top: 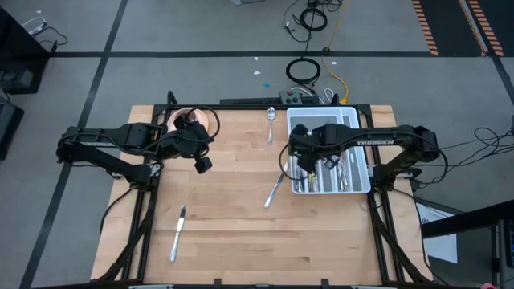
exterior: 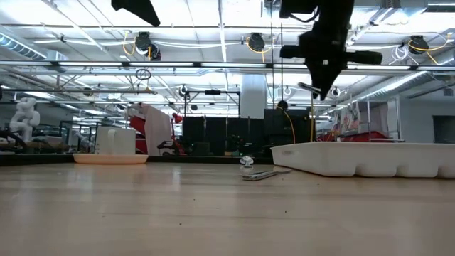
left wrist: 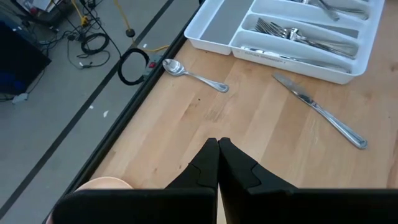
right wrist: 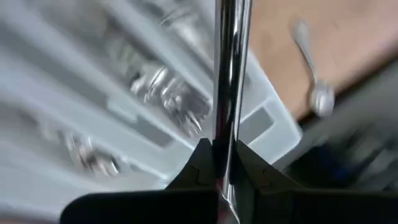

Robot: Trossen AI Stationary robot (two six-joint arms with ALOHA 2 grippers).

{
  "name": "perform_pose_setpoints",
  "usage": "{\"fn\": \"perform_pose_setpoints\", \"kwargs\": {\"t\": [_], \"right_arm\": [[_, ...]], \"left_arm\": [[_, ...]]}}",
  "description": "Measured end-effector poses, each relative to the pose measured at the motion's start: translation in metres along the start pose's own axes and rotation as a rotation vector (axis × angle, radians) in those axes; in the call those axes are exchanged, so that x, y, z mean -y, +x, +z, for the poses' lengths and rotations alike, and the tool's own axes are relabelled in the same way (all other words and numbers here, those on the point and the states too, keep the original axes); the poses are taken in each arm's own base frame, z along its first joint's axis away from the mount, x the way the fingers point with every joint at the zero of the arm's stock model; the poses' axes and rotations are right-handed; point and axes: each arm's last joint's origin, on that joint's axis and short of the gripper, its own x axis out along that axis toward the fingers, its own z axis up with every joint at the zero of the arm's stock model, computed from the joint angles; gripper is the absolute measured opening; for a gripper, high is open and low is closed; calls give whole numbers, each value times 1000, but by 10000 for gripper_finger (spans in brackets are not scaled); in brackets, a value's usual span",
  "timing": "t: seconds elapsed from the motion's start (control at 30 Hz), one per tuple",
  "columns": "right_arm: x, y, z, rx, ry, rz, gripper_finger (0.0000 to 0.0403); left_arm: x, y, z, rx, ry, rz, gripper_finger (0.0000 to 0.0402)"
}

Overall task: Sort silverware
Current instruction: Put the silver table knife into the silverware rack

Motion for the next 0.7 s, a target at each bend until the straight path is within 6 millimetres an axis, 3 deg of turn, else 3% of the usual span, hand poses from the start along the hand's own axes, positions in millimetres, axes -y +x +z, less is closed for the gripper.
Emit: {"fn": "perform_pose_setpoints", "kwargs": {"t": [0.1,0.33,0.53,0.7], "right_arm": [[-1,1,-2,-10,-283,22,0],[0,0,0,-28,-561,-10,0],[5,7,9,14,-539,-95,0],[-6,24,15,51,-552,-70,0]], "left_arm": [[0,0,0,0,0,0,5],[0,0,0,0,-7,0,5],[0,0,0,2,-7,8,5],[0,0,0,3,-8,8,5]]}}
